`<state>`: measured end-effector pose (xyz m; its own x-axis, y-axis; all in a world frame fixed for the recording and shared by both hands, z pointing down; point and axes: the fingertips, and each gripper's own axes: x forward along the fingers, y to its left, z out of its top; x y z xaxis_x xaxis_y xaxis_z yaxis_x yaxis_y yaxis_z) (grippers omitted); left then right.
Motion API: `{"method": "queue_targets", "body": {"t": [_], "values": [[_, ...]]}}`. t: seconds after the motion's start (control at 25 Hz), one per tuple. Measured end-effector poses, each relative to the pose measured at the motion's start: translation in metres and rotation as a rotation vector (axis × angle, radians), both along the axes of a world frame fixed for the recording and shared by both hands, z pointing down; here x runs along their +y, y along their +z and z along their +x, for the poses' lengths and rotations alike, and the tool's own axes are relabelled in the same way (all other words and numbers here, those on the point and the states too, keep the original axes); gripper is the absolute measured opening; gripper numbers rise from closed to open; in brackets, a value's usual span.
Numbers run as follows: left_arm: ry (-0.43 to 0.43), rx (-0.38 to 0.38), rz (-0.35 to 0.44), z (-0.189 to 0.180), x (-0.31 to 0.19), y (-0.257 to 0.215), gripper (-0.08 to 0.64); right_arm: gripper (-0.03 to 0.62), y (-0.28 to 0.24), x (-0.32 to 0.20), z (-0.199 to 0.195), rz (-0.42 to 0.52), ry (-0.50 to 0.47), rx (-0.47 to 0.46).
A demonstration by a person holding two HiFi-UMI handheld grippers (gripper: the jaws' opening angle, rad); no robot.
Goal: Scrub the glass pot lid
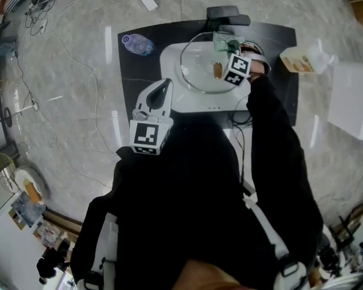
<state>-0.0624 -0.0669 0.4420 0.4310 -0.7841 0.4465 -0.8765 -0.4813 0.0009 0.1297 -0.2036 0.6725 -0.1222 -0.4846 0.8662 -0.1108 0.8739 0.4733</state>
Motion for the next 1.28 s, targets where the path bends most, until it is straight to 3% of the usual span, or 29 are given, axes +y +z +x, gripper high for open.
{"method": "queue_targets", "body": {"t": [1.28], "values": [[0.057, 0.044, -0.075, 0.017, 0.011, 0.025, 0.003, 0.072, 0.022, 0.048, 0.026, -0.011, 0.091, -0.034]]}}
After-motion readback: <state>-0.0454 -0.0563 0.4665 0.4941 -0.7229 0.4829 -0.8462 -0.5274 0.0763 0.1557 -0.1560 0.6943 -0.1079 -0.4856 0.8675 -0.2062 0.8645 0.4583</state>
